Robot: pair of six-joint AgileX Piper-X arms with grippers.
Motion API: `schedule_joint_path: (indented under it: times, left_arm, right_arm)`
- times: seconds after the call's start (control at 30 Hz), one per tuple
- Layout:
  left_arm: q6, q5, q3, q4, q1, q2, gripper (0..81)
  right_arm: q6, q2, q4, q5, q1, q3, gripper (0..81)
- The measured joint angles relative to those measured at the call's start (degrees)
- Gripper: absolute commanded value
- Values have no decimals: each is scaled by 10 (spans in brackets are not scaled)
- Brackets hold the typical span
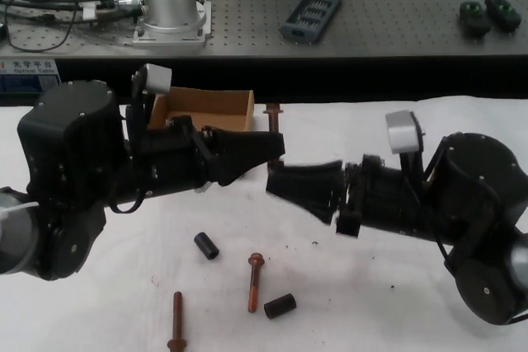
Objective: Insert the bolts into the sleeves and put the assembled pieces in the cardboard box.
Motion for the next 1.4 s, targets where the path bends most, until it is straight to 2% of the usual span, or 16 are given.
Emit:
schedule_joint_path:
  times: [0.2,0.37,0.4,0.47,0.53,0.63,0.7,0.87,1.1,1.17,1.27,1.37,1.4]
  left_arm:
    - [-6,-8,-3,-9,0,0,6]
    - [-8,-15,-4,-16,-1,0,4]
    - [-8,-16,-5,-16,-1,0,31]
    - [-8,-16,-5,-16,-1,0,122]
    - [-8,-16,-5,-16,-1,0,267]
    - [-8,-22,-2,-4,6,0,538]
    - [-7,-29,1,5,9,2,588]
    - [-7,-32,2,6,8,2,517]
    - [-7,-33,2,6,12,2,512]
    - [-7,-30,2,6,15,2,489]
    - [-22,-23,2,10,35,-8,425]
    - [-48,11,3,19,86,-41,386]
    - [-50,21,3,27,90,-44,362]
  right_arm:
    - [48,0,-23,16,0,0,51]
    - [57,4,-31,19,0,0,51]
    - [58,5,-31,19,0,0,51]
    - [58,5,-31,20,0,0,51]
    - [59,5,-34,31,-3,0,51]
    - [61,5,-44,51,-11,0,51]
    - [62,5,-53,61,-12,0,51]
    - [62,5,-53,61,-12,0,51]
    - [62,5,-53,60,-12,0,51]
    - [65,5,-50,57,-12,0,51]
    - [67,5,-11,52,-12,-13,51]
    - [71,5,91,50,-12,-54,51]
    - [72,5,133,50,-12,-74,51]
